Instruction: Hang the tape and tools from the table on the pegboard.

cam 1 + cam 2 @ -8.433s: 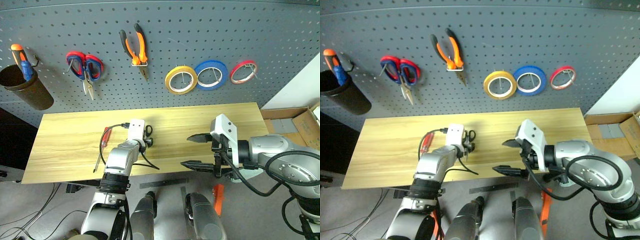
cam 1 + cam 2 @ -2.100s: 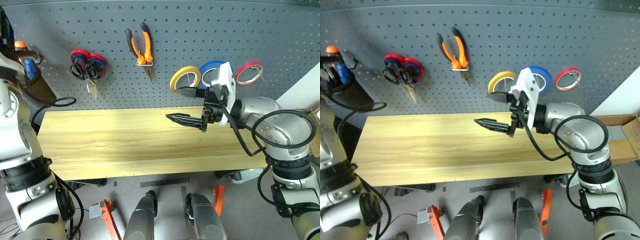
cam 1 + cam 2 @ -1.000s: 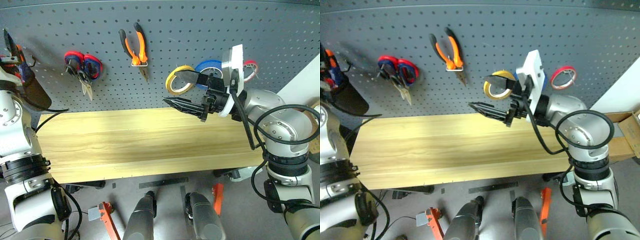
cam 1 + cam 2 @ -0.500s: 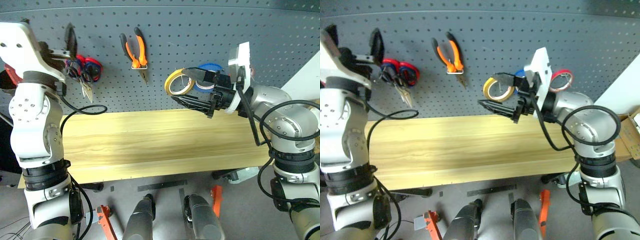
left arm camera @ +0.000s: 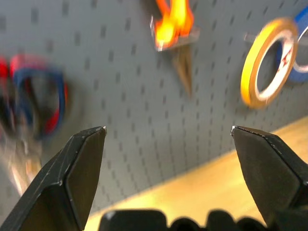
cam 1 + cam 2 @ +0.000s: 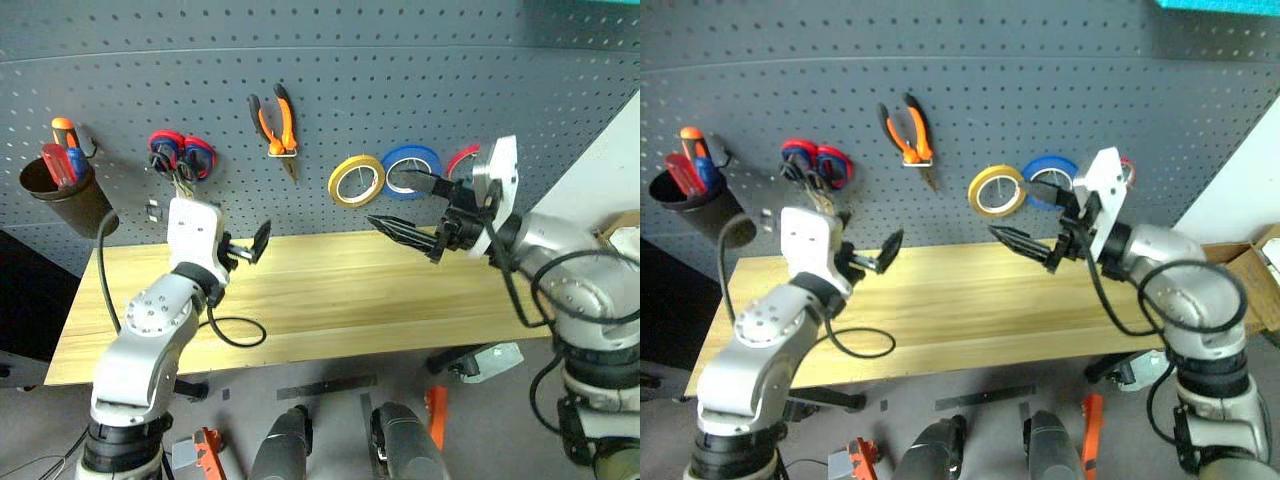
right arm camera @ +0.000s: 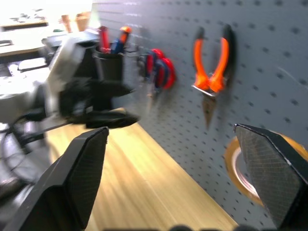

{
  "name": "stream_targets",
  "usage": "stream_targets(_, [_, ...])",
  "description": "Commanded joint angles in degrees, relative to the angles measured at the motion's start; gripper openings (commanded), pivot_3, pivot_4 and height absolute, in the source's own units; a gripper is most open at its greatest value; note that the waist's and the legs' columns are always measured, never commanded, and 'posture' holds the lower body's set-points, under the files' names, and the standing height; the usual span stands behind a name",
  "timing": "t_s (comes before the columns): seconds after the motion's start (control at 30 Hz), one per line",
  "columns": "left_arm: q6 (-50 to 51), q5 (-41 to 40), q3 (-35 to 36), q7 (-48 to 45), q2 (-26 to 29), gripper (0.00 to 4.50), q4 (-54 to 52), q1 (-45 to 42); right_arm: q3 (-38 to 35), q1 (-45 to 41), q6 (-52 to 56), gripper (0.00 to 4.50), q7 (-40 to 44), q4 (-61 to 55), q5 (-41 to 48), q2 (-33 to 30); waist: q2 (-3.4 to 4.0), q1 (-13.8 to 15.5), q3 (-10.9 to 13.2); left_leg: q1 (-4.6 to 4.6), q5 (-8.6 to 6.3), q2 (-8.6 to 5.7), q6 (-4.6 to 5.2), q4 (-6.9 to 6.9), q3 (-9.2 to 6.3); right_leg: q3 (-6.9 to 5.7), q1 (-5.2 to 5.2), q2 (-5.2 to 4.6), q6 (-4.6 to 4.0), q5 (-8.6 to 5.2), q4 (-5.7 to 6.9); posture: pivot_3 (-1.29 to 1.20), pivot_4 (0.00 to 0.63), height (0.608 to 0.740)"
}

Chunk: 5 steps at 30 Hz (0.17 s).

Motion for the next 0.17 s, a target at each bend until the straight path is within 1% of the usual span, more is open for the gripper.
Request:
stream_targets(0.03, [-3.7, 0.7, 2.1, -0.1, -2.7, 4.44, 2.9, 5.6, 0.3, 9.7, -7.6, 4.50, -5.6, -0.9, -6.7, 3.4, 0.11, 0.0, -1.0, 0.01, -0.01, 0.00, 0.00, -0.03, 0.00, 0.00, 0.00, 0.00, 0.00, 0.00, -0.03, -0.13, 0.132, 0.740])
stream_targets(0.1, [-7.3, 3.0, 1.7, -0.2, -3.0, 4.44, 5.3, 7.8, 1.2, 14.9, -12.3, 4.50, -5.8, 1.0, -10.4, 4.4, 0.18, 0.1, -1.1, 0.12, -0.03, -0.04, 0.03, -0.02, 0.02, 0.03, 0.14, 0.01, 0.00, 0.00, -0.08, -0.13, 0.126, 0.740])
stream_targets(0.17, [-13.5, 7.0, 0.7, -0.5, -2.2, 4.44, 8.5, 9.6, 2.3, 18.7, -16.9, 4.50, -5.3, 3.3, -13.6, 4.6, 0.18, 0.2, -1.1, 0.17, -0.05, -0.04, 0.09, 0.04, 0.01, 0.04, 0.21, 0.05, 0.01, 0.00, -0.05, -0.14, 0.119, 0.740])
